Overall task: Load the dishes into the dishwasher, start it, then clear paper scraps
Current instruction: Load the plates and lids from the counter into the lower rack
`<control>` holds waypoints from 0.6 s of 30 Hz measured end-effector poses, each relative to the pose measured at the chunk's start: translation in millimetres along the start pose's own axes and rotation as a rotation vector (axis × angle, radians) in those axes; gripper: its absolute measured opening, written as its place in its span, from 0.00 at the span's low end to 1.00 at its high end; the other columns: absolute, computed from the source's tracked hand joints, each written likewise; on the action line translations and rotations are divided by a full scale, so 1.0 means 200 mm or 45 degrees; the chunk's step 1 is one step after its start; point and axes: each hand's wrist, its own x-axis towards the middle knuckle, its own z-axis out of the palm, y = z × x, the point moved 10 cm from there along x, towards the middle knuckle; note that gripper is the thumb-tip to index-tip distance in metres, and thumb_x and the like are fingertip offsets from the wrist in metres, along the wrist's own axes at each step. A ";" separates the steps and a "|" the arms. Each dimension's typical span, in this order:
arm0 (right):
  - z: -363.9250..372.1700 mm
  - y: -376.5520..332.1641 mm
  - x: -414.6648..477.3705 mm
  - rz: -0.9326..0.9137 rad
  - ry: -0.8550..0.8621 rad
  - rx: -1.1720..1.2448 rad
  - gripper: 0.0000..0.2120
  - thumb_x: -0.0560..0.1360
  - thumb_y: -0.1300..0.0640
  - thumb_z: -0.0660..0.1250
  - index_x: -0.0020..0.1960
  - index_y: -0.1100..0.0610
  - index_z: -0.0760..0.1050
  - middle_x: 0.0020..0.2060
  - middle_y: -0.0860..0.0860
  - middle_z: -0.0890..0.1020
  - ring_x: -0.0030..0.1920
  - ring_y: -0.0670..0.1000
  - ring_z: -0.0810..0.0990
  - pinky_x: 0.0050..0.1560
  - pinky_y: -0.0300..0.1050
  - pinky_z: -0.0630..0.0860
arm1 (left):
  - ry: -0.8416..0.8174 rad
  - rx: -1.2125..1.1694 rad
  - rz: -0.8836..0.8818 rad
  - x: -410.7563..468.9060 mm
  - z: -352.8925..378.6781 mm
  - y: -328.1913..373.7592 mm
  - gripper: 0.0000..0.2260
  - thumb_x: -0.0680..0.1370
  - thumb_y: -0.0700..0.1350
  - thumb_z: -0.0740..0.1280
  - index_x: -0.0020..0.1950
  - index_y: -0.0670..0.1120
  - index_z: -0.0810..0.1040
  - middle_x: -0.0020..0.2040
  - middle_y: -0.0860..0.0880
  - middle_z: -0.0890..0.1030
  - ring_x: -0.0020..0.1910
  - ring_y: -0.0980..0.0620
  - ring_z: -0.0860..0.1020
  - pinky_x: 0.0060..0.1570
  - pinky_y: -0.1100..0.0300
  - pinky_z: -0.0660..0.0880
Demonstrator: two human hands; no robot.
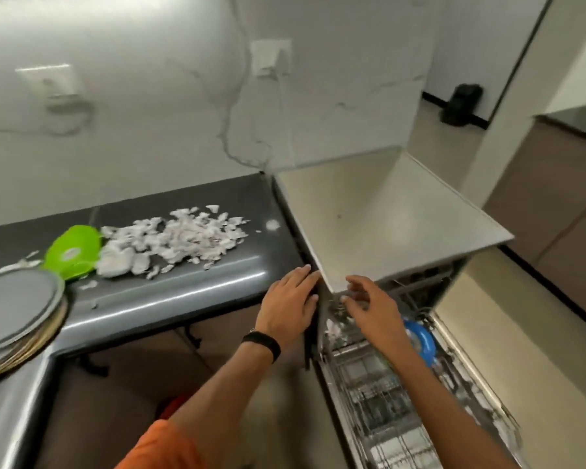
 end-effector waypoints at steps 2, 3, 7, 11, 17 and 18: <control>0.19 -0.18 0.03 -0.084 -0.074 -0.004 0.18 0.77 0.55 0.73 0.66 0.48 0.77 0.55 0.43 0.82 0.53 0.43 0.81 0.59 0.42 0.78 | 0.073 0.024 -0.093 -0.08 -0.14 -0.21 0.22 0.83 0.49 0.61 0.78 0.53 0.68 0.79 0.51 0.68 0.77 0.50 0.65 0.73 0.47 0.67; 0.29 -0.26 0.04 -0.132 -0.112 -0.013 0.18 0.77 0.55 0.73 0.66 0.48 0.77 0.55 0.42 0.82 0.53 0.42 0.81 0.58 0.41 0.77 | 0.110 0.037 -0.127 -0.12 -0.23 -0.31 0.22 0.83 0.49 0.62 0.77 0.52 0.68 0.78 0.50 0.68 0.77 0.49 0.66 0.72 0.47 0.68; 0.70 -0.58 0.07 -0.269 -0.228 -0.022 0.17 0.77 0.55 0.74 0.65 0.47 0.78 0.53 0.40 0.82 0.53 0.39 0.81 0.56 0.33 0.76 | 0.214 0.091 -0.219 -0.29 -0.53 -0.65 0.22 0.82 0.46 0.64 0.76 0.49 0.70 0.77 0.48 0.70 0.75 0.48 0.69 0.71 0.49 0.69; 1.14 -0.87 0.08 -0.343 -0.361 0.000 0.18 0.77 0.55 0.73 0.65 0.45 0.76 0.55 0.41 0.82 0.55 0.38 0.80 0.56 0.35 0.77 | 0.310 0.143 -0.334 -0.46 -0.81 -1.04 0.23 0.81 0.47 0.67 0.76 0.50 0.70 0.76 0.48 0.72 0.73 0.49 0.70 0.68 0.49 0.72; 1.73 -1.22 0.09 -0.397 -0.543 0.025 0.19 0.78 0.53 0.73 0.67 0.46 0.76 0.56 0.42 0.81 0.54 0.40 0.80 0.55 0.39 0.79 | 0.337 0.227 -0.520 -0.67 -1.10 -1.63 0.23 0.79 0.47 0.69 0.75 0.50 0.73 0.74 0.46 0.74 0.72 0.45 0.73 0.66 0.47 0.73; 1.82 -1.27 0.10 -0.413 -0.566 0.018 0.19 0.78 0.53 0.73 0.67 0.47 0.76 0.56 0.43 0.82 0.54 0.40 0.80 0.56 0.40 0.79 | 0.350 0.235 -0.554 -0.69 -1.14 -1.71 0.24 0.79 0.47 0.70 0.74 0.49 0.73 0.74 0.46 0.74 0.71 0.45 0.73 0.67 0.48 0.73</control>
